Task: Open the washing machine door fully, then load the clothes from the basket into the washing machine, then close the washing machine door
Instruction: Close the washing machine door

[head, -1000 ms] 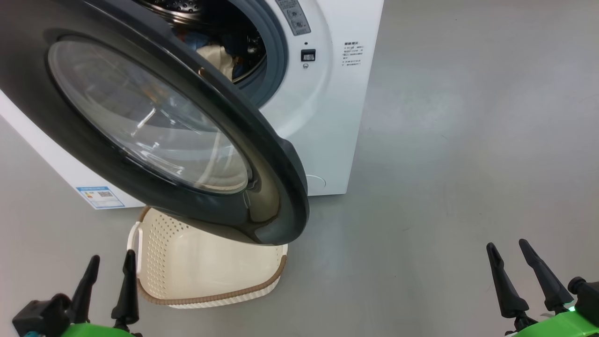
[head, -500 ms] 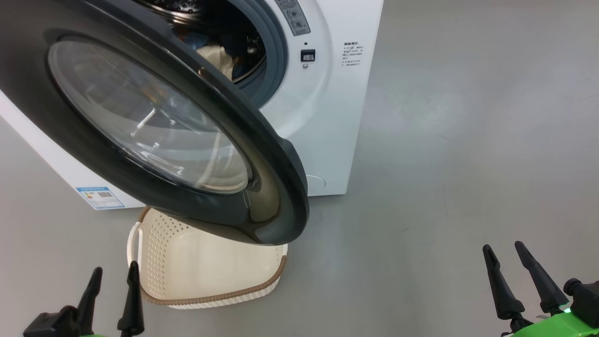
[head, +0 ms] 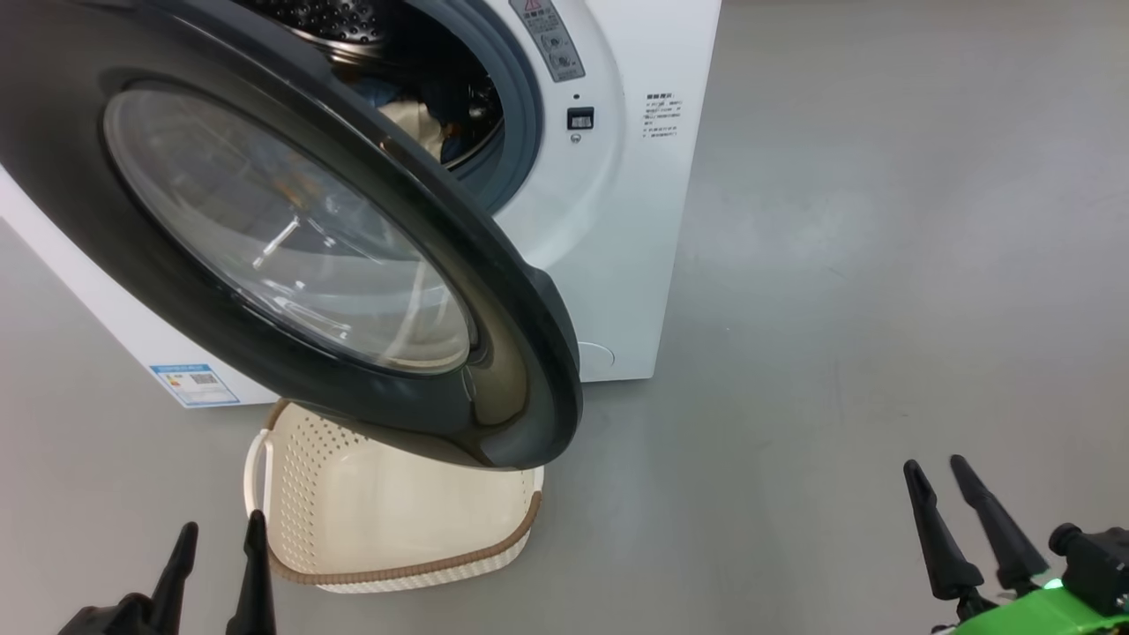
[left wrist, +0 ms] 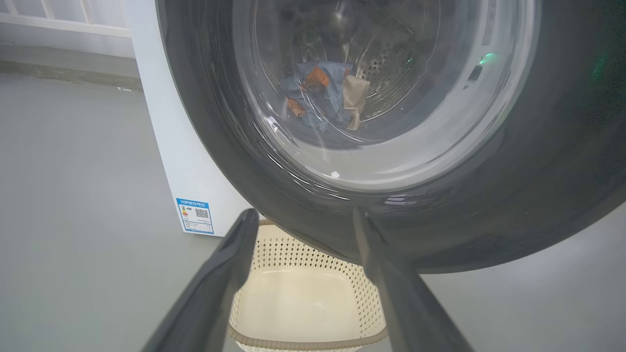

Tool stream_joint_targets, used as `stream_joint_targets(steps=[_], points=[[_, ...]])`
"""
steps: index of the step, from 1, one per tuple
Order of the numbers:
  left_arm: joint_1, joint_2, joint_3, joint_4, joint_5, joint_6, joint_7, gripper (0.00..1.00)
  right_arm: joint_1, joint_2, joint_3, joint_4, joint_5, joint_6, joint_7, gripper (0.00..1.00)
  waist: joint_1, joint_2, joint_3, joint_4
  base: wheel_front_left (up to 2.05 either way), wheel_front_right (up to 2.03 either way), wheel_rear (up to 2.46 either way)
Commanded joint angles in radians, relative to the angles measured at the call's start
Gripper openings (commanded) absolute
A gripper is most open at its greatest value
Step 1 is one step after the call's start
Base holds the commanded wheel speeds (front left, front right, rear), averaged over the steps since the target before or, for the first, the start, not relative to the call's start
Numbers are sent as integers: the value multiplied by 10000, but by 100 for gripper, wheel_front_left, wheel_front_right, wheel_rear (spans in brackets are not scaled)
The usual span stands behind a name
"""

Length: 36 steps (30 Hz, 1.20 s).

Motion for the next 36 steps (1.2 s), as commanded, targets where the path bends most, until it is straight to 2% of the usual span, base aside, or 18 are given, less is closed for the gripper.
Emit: stream_joint_targets(steps=[1,2,10,21,29,36], points=[[-86,101,361,-244,94,-15,-64,100,-342,-129,251,-201,133,16,-119,18,0,-1,-22,5,0,0,0],[-56,75,364,-261,91,-15,-64,100,-399,-103,272,-190,171,16,-119,0,0,-1,-38,13,0,0,0],[94,-53,172,-372,101,-15,-64,100,-1173,99,706,-499,305,16,-119,0,0,-1,-153,246,0,0,0],[-29,-69,-32,-677,164,-15,-64,100,-2547,74,1672,-2006,350,16,-119,0,0,-1,-178,994,0,0,0],[3,-149,-340,-947,238,-15,-64,100,-3006,-105,3111,-3268,312,16,-119,0,0,-1,-167,1704,0,0,0],[82,-248,-478,-952,215,-15,-64,100,-2994,-300,4680,-2825,246,16,-119,0,0,-1,-161,2267,0,0,0]])
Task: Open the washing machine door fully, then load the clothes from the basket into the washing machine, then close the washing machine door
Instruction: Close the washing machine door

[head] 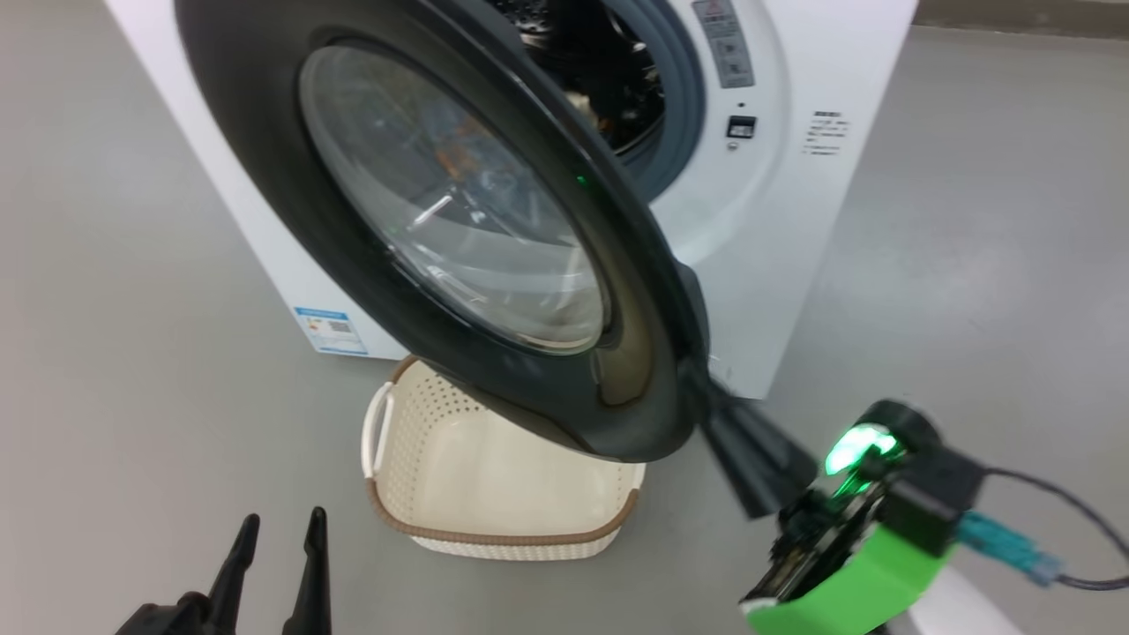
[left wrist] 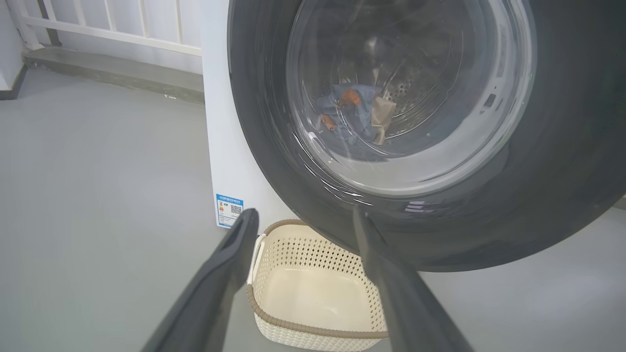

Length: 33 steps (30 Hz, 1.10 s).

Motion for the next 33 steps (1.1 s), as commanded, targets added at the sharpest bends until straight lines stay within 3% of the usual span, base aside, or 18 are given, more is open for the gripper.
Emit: stream_joint_targets(steps=[1,6,14,33], points=[[-120,69,309,-257,109,-15,-64,100,-180,12,406,-43,80,16,-46,0,0,0,7,246,0,0,0],[-158,13,211,-226,92,-15,-65,100,-271,-35,1370,908,242,16,-46,0,0,0,109,480,0,0,0],[-311,-37,159,-189,74,-15,-65,100,-496,61,1447,2267,455,16,-46,0,0,0,285,625,0,0,0],[-608,-128,2,-127,33,-15,-65,100,-1016,384,-297,3623,-63,16,-46,0,0,0,595,874,0,0,0]])
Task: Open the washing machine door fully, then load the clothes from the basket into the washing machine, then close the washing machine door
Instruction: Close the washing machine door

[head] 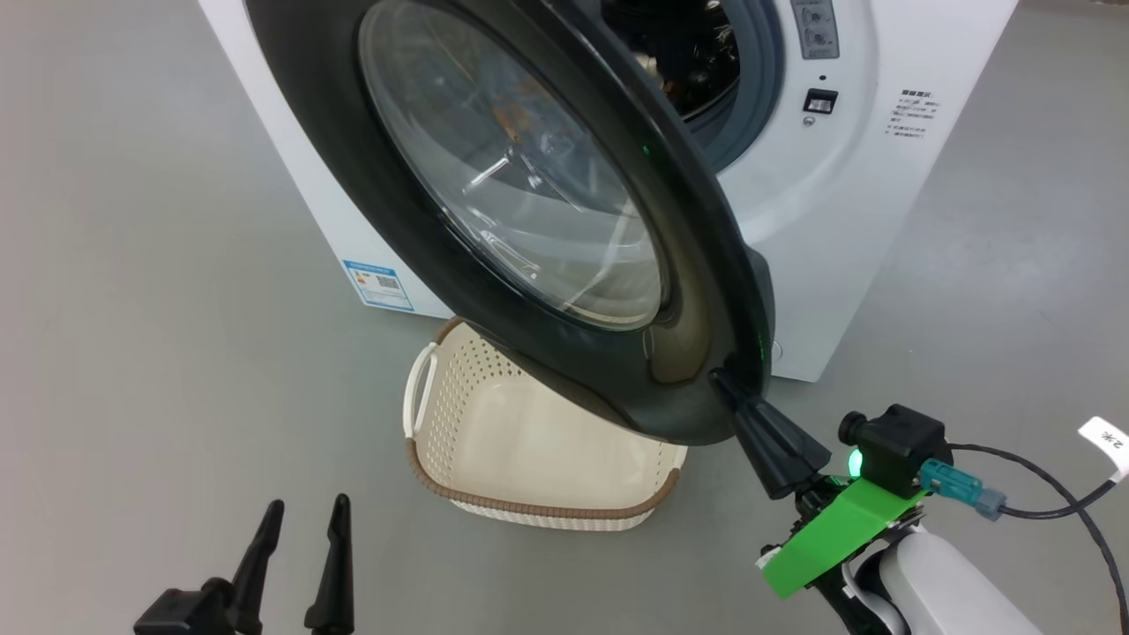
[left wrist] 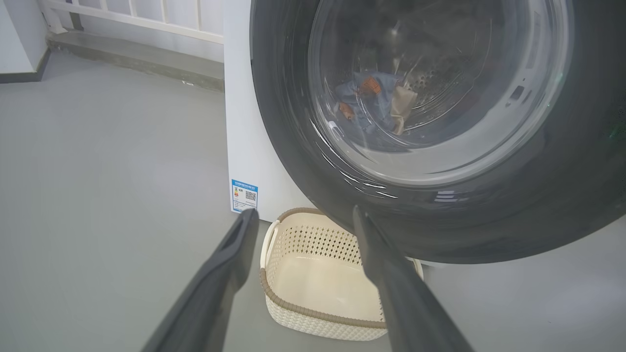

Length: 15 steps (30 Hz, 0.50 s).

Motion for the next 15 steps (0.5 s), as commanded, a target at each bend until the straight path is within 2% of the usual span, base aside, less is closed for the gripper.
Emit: stream_joint_targets(steps=[1,15], points=[[-350,70,273,-200,35,-15,-65,100,-241,70,-52,-185,-95,16,-48,0,0,0,45,60,0,0,0],[-883,-36,-93,-505,-16,-15,-65,100,-1085,36,-1836,54,-300,16,-48,0,0,0,830,444,0,0,0]])
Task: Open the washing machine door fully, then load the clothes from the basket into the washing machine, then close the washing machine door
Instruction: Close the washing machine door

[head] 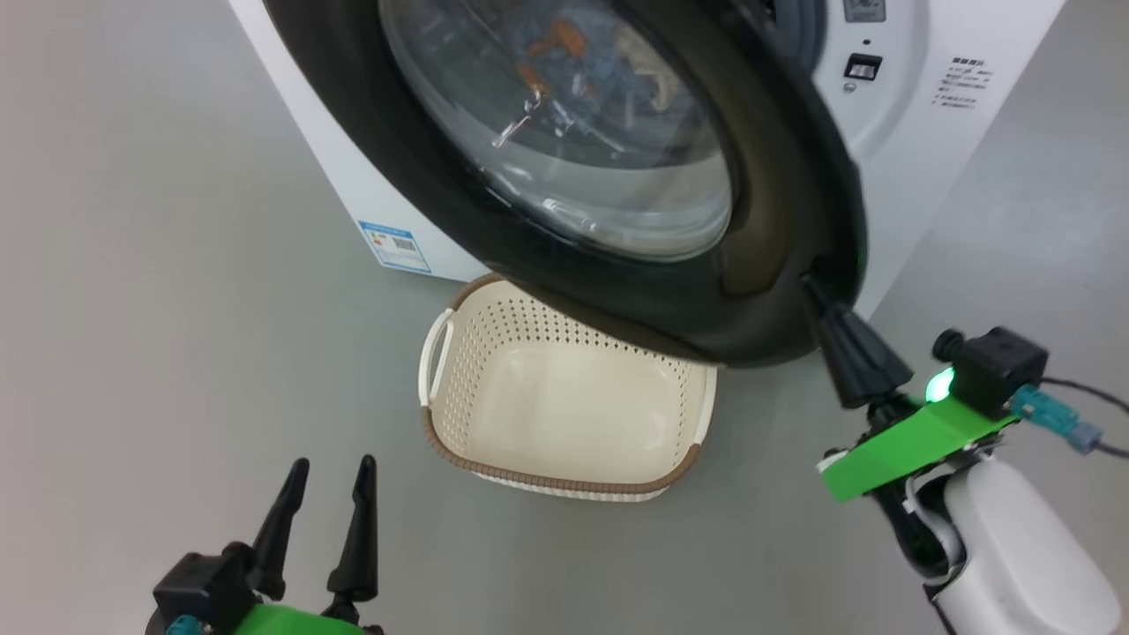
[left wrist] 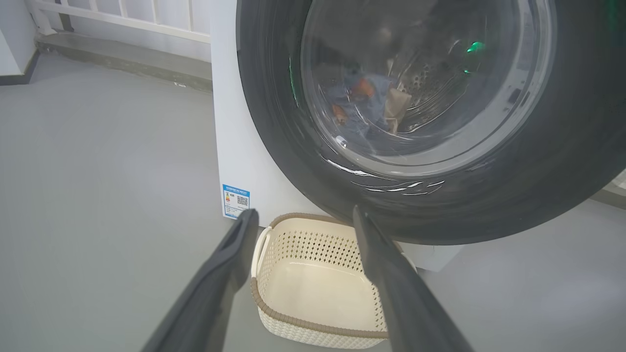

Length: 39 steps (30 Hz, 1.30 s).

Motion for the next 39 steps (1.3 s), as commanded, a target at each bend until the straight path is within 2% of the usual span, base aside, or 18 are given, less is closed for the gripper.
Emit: stream_joint_targets(steps=[1,23,39], points=[[-389,84,291,-340,-20,-15,-65,100,-424,-64,-123,-139,-124,14,-48,0,0,-1,252,136,0,0,0],[-1284,-7,-183,-602,-194,-15,-65,100,-3251,-58,-2142,1156,416,14,-48,0,0,-1,1513,515,0,0,0],[-1576,-10,-345,-687,-470,-15,-65,100,-3963,-42,-2917,1300,491,14,-48,0,0,-1,1943,626,0,0,0]])
